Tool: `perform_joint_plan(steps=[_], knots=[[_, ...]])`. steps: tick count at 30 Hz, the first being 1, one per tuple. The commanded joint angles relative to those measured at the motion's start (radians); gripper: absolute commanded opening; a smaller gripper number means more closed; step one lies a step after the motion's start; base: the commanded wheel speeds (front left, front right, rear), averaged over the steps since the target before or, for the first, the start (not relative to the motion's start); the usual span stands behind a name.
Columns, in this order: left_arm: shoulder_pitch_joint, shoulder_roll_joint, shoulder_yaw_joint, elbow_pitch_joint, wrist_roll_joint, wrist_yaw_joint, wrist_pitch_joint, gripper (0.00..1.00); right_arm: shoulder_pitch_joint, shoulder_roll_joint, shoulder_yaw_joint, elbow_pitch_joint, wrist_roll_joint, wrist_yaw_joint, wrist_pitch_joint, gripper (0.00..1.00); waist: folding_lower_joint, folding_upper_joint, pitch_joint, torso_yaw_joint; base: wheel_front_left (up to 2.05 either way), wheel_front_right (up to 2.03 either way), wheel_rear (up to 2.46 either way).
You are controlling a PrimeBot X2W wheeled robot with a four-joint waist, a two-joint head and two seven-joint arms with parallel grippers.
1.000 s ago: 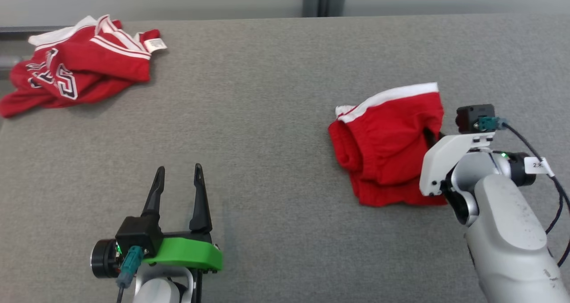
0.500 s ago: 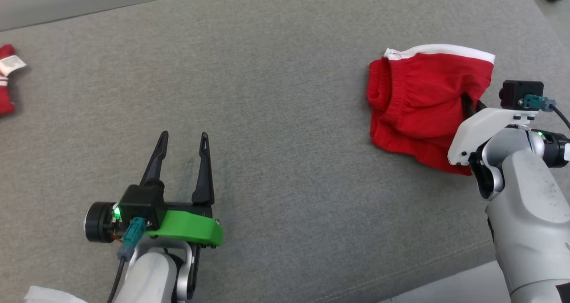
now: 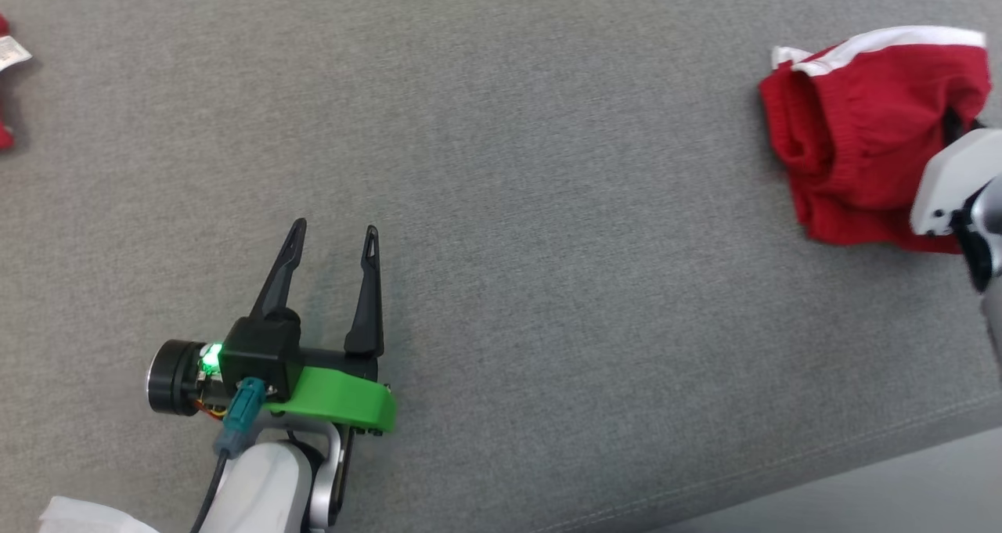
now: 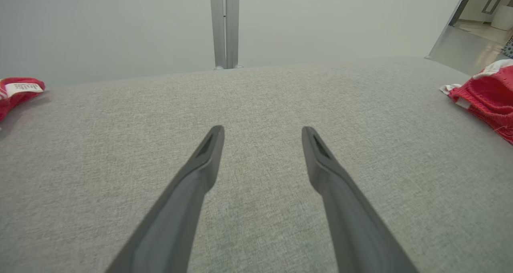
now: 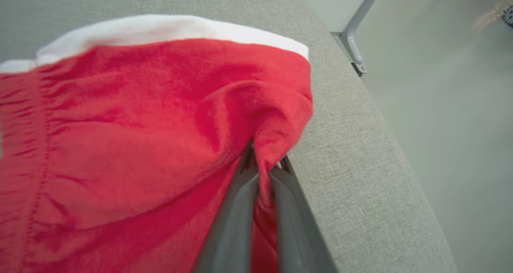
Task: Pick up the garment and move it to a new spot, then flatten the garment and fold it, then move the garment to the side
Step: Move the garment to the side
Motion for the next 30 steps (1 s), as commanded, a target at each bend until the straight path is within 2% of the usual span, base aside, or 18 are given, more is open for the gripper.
perform_joint_plan(steps=[1,5,9,17,19,20,21,30], knots=[[-0.001,0.005,-0.003,-0.01,0.004,0.004,0.004,1.0,-0.035,-0.037,0.005,0.023,-0.001,-0.002,-0.009,0.0,-0.0001,-0.0001,0.021,0.065,0.0,0.0,0.0],[0.01,0.007,-0.008,-0.027,0.005,0.008,0.006,1.0,-0.099,-0.105,0.025,0.106,0.016,-0.002,-0.018,0.0,-0.0001,-0.0001,0.033,0.108,0.0,0.0,0.0],[0.018,0.008,-0.013,-0.035,0.001,0.007,0.004,1.0,-0.154,-0.174,0.036,0.158,-0.015,-0.002,-0.044,0.0,-0.0001,-0.0001,0.04,0.138,0.0,0.0,0.0],[0.029,0.007,-0.023,-0.036,-0.004,0.017,-0.001,1.0,-0.23,-0.221,-0.015,0.235,-0.101,-0.002,-0.033,0.0,-0.0001,-0.0001,0.038,0.154,0.0,0.0,0.0],[0.032,0.007,-0.024,-0.033,-0.008,0.018,-0.001,1.0,-0.227,-0.222,-0.046,0.248,-0.131,-0.002,-0.022,0.31,-0.0001,-0.0001,0.033,0.152,0.0,0.0,0.0],[0.034,0.008,-0.024,-0.032,-0.009,0.018,-0.001,1.0,-0.222,-0.223,-0.069,0.251,-0.148,-0.002,-0.02,0.78,-0.0001,-0.0001,0.03,0.15,0.0,0.0,0.0],[0.035,0.008,-0.024,-0.031,-0.01,0.02,-0.001,1.0,-0.216,-0.224,-0.086,0.252,-0.164,-0.002,-0.025,1.0,-0.0001,-0.0001,0.028,0.148,0.0,0.0,0.0],[0.044,0.016,-0.025,-0.024,-0.018,0.026,0.003,1.0,-0.165,-0.136,-0.255,0.175,-0.309,-0.002,-0.07,1.0,-0.0001,-0.0001,-0.013,0.116,0.0,0.0,0.0]])
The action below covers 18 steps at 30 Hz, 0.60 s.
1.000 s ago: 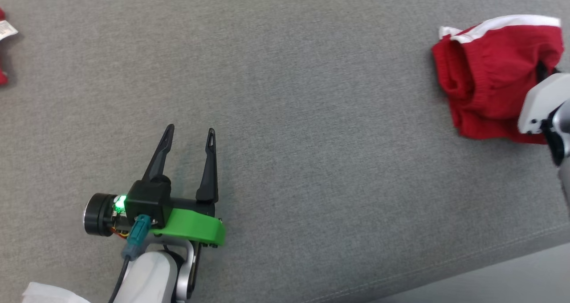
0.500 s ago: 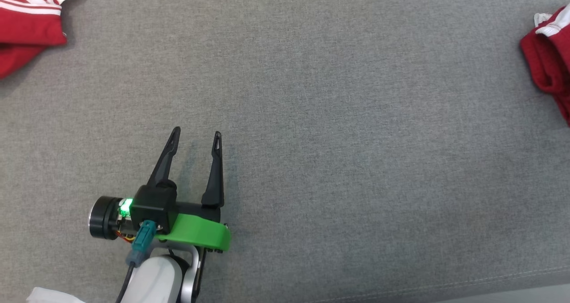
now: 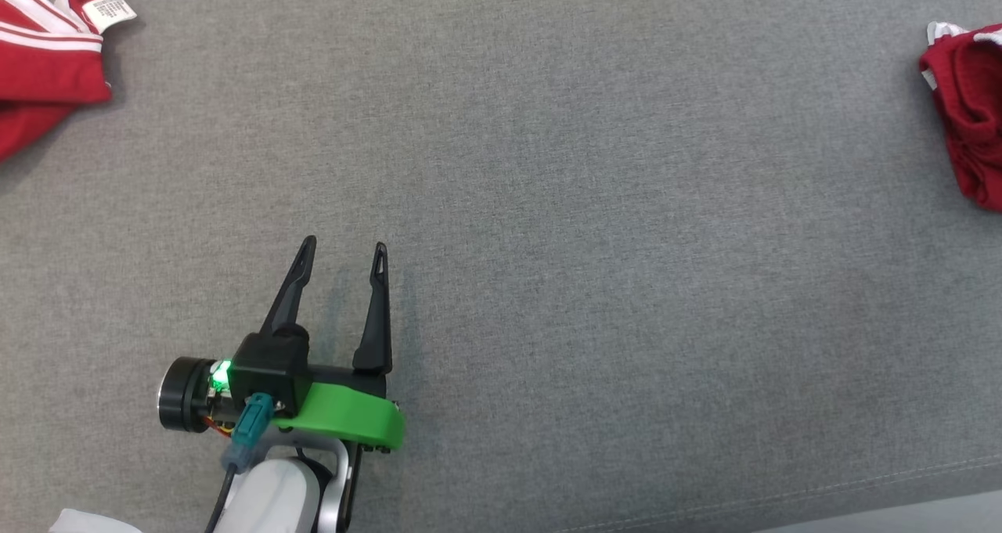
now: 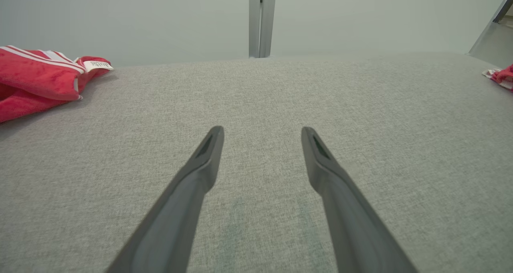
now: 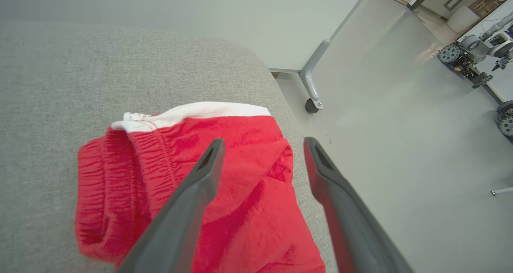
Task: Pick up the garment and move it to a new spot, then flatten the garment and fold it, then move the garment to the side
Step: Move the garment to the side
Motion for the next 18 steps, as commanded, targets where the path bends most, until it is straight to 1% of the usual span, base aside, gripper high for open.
perform_joint_plan(steps=[1,4,8,14,18], knots=[[0.01,0.007,0.0,0.003,-0.005,0.003,-0.003,1.0,0.01,0.018,-0.015,-0.017,-0.011,-0.002,-0.011,1.0,0.0,0.0,-0.023,-0.01,0.0,0.0,0.0],[0.004,0.003,0.006,0.025,-0.017,0.0,-0.014,1.0,0.02,0.069,-0.029,-0.03,-0.022,-0.002,-0.03,1.0,0.0,0.0,-0.069,-0.01,0.0,0.0,0.0],[0.0,-0.006,0.015,0.069,-0.04,-0.005,-0.03,1.0,0.037,0.102,0.0,-0.041,-0.026,-0.002,-0.067,1.0,0.0,0.0,-0.15,0.005,0.0,0.0,0.0],[0.012,-0.024,0.032,0.165,-0.077,-0.003,-0.058,1.0,0.075,0.208,0.065,-0.038,0.033,-0.002,-0.131,1.0,0.0,0.0,-0.278,0.034,0.0,0.0,0.0],[0.035,-0.035,0.05,0.227,-0.107,0.005,-0.076,1.0,0.143,0.298,0.131,-0.062,0.089,-0.002,-0.169,1.0,0.0,0.0,-0.353,0.065,0.0,0.0,0.0]])
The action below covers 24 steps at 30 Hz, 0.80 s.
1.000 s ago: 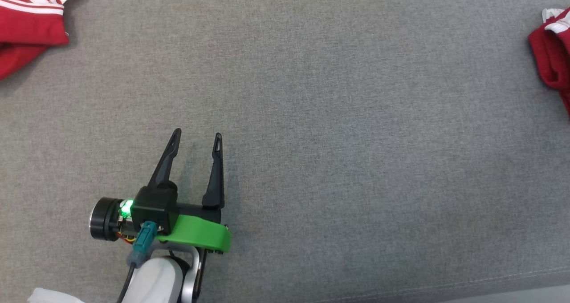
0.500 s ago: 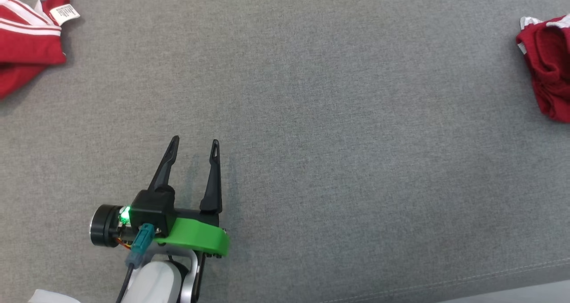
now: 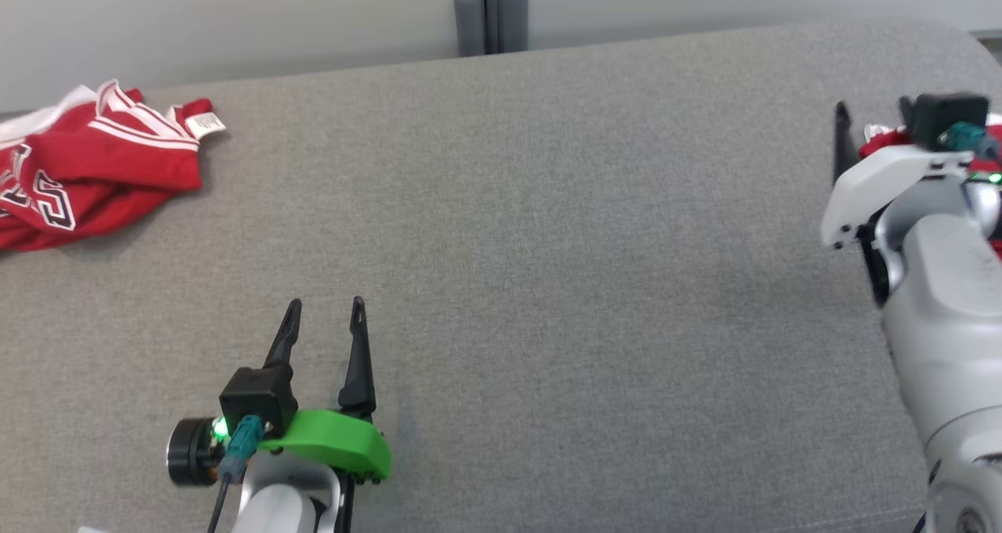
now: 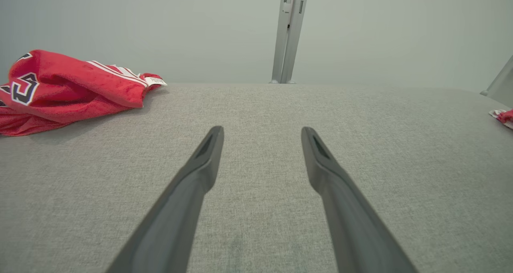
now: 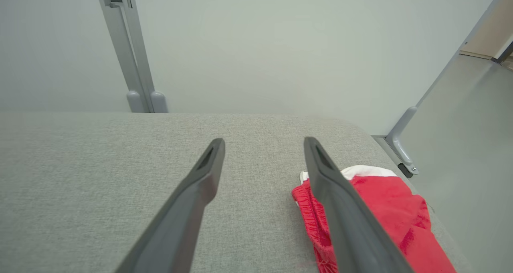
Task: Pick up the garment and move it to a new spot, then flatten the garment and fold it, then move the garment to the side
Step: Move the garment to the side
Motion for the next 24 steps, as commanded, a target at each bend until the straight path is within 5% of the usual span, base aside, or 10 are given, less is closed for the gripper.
perform_joint_plan(steps=[1,9,24], knots=[[0.025,0.0,0.012,0.016,-0.012,0.006,-0.009,1.0,0.043,0.026,0.02,-0.015,0.02,-0.002,-0.013,1.0,0.0,0.0,-0.112,0.052,0.0,0.0,0.0],[0.085,0.003,0.03,0.07,-0.025,-0.001,-0.033,1.0,0.3,0.131,0.119,-0.243,0.151,-0.002,-0.035,1.0,0.0,0.0,-0.164,0.09,0.0,0.0,0.0],[0.173,-0.017,0.038,0.058,-0.037,0.003,-0.04,1.0,0.805,0.154,0.188,-0.762,0.329,-0.002,-0.011,1.0,0.0,0.0,-0.195,0.121,0.0,0.0,0.0]])
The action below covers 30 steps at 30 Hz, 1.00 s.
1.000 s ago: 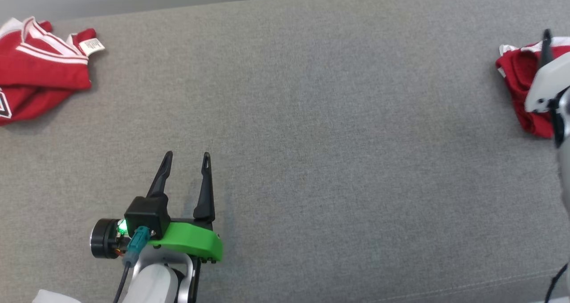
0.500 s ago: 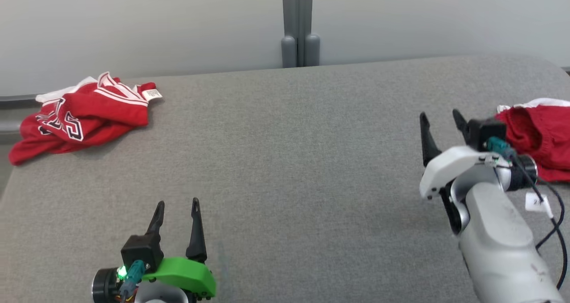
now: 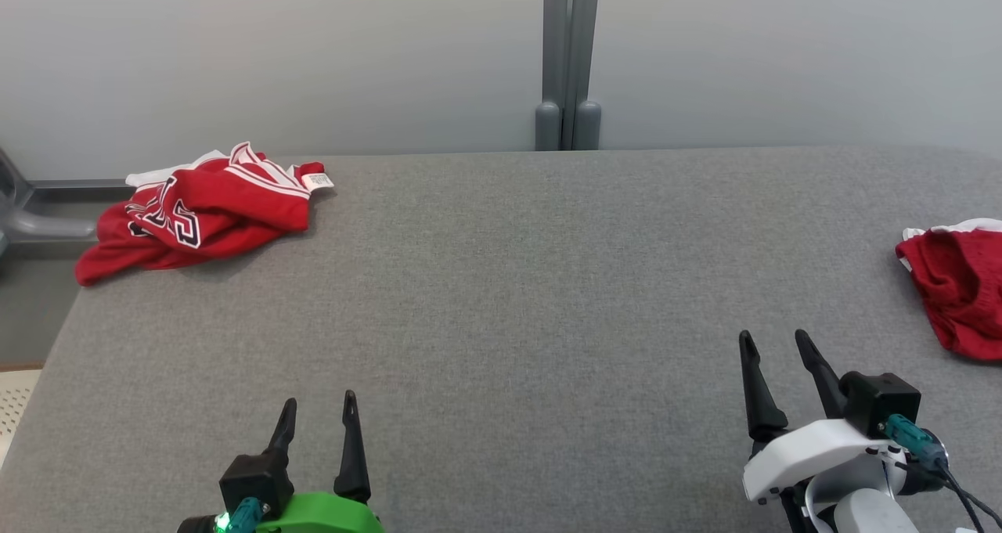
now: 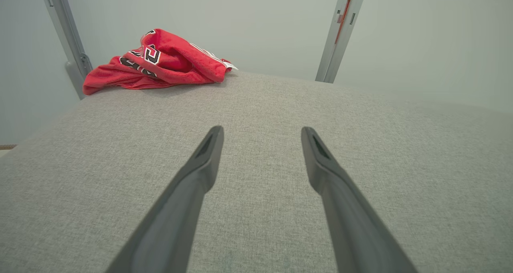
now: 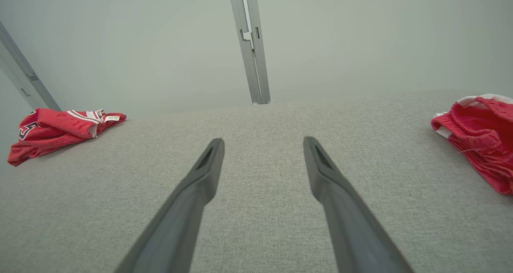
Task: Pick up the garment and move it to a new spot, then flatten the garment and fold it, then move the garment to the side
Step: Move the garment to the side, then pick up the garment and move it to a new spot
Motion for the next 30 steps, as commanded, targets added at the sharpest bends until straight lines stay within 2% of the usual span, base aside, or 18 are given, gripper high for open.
perform_joint_plan(steps=[1,9,21,25,30], knots=[[0.016,0.0,0.005,-0.006,-0.001,0.003,-0.005,1.0,0.019,-0.003,-0.004,-0.024,0.008,-0.001,0.007,1.0,0.0,0.0,-0.002,-0.001,0.0,0.0,0.0],[-0.012,0.0,-0.007,0.002,0.01,-0.009,-0.005,1.0,0.077,-0.003,0.012,-0.105,-0.009,-0.001,0.079,1.0,0.0,0.0,-0.007,-0.006,0.0,0.0,0.0],[-0.022,-0.001,-0.01,0.009,0.011,-0.015,-0.004,1.0,0.102,-0.003,0.009,-0.15,-0.006,-0.001,0.108,1.0,0.0,0.0,-0.004,0.006,0.0,0.0,0.0],[-0.033,0.0,-0.014,0.011,0.013,-0.018,-0.004,1.0,0.11,-0.003,-0.004,-0.156,-0.016,-0.001,0.113,1.0,0.0,0.0,0.0,0.061,0.0,0.0,0.0],[-0.048,0.007,-0.016,0.005,0.022,-0.015,-0.004,1.0,0.11,-0.003,-0.01,-0.164,-0.024,-0.001,0.113,1.0,0.0,0.0,0.003,0.19,0.0,0.0,0.0]])
